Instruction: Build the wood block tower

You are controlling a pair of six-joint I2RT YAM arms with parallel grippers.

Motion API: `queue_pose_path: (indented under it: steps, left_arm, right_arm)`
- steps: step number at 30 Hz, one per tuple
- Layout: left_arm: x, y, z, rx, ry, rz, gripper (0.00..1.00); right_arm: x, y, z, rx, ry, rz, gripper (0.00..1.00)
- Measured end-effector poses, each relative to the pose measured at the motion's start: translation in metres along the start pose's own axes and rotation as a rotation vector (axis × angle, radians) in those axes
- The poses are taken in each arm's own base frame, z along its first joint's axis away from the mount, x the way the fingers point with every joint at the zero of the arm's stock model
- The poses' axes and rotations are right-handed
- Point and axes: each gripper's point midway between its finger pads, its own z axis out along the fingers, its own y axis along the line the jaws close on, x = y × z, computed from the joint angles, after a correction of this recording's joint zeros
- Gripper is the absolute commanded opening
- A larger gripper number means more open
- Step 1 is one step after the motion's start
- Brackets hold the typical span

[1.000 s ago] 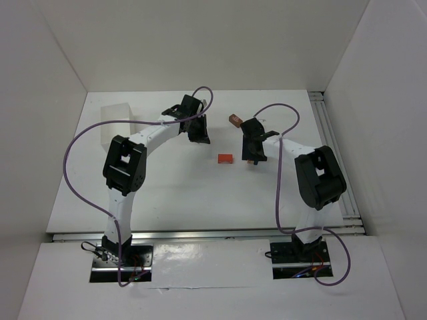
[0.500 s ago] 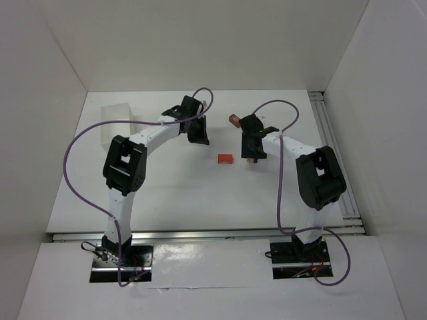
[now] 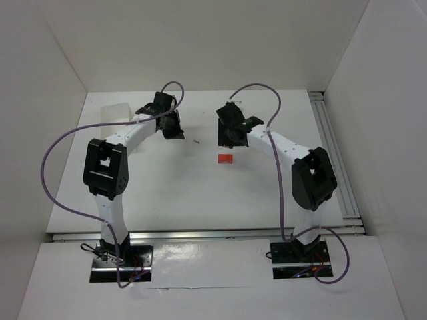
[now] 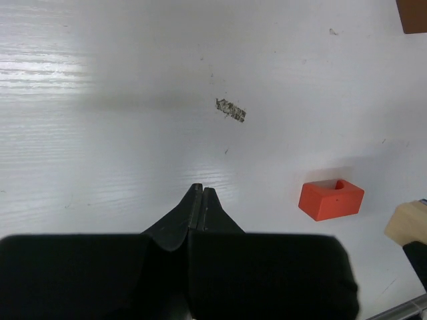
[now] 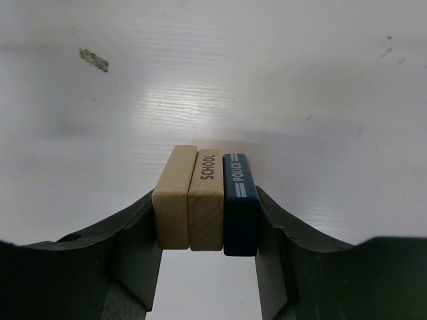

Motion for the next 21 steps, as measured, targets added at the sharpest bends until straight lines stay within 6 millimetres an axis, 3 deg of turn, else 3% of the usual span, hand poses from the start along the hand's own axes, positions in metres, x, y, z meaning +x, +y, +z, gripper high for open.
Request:
queue_pose_path:
  steps: [6,13,21]
  left_arm:
    - [-0.002,-0.001,-0.006,-0.004,-0.017,-0.01,0.0]
    - [0.003,0.0,-0.004,-0.014,-0.007,-0.011,0.0]
    - [0.001,0.001,-0.006,-0.015,-0.013,-0.012,0.0]
  right_arm:
    - [0.005,0.023,0.011,-0.008,0.014,-0.009,0.44]
    - [0.028,0.019,0.022,0.045,0.08,-0.024,0.44]
    - [0.03,0.015,0.019,0.073,0.09,-0.016,0.44]
